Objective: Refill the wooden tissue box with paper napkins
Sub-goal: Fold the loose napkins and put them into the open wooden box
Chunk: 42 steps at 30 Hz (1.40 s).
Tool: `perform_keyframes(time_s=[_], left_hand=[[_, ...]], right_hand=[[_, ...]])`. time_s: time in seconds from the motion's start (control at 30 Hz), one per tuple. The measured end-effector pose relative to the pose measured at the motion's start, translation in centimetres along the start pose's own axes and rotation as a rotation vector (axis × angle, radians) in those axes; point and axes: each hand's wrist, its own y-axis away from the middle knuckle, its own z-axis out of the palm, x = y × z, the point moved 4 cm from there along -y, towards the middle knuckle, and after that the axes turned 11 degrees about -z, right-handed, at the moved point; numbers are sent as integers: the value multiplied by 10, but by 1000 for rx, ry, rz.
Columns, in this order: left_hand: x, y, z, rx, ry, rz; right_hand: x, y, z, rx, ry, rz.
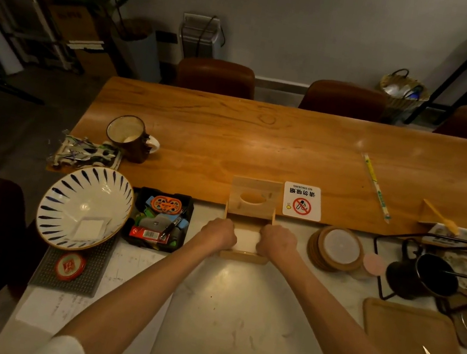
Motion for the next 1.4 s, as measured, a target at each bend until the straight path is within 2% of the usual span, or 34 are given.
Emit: perform_keyframes(time_s=[0.1,0.17,0.23,0.3,0.33,0.4,0.47,0.53,0.6,0.7,0.9,1.1,1.2,1.27,1.3,1.33,1.4], left_hand=[[0,-2,-1,-1,-5,81],[-5,4,-3,-39,79,193],[-19,15,-4,-40,284,260],[-34,31,-6,111,470,285],[-40,34,-4,177,544,279],[-43,35,1,122,747,232],[-39,28,11,-97,876,208],[-33,18,24,-245,931,202],[-32,21,33,-302,950,215],[-37,53,45,-276,967,293],[-80,99,121,-321,869,281],[-83,125,144,-204,822,272],[-85,127,141,-120,798,224],[-85,135,136,-13,648,236],[-83,141,132,30,508,253],[-78,144,129,50,343,269],[-67,143,124,38,30,274]], right_hand=[[0,1,0,-6,-42,-22],[3,4,5,44,-182,-81],[7,18,8,245,-478,-149],[13,41,13,504,-856,-130],[17,47,17,559,-989,-113],[15,50,23,458,-1210,-120],[12,42,29,294,-1451,-131],[9,43,29,240,-1551,-117],[9,51,33,261,-1525,-94],[8,85,50,321,-1444,-100],[4,166,110,351,-1380,-78],[-1,191,128,325,-1285,-71],[2,195,128,356,-1084,-57],[6,207,113,563,-782,-17],[2,212,103,647,-632,-80],[-6,211,95,633,-545,-153],[-25,193,90,396,-462,-241]])
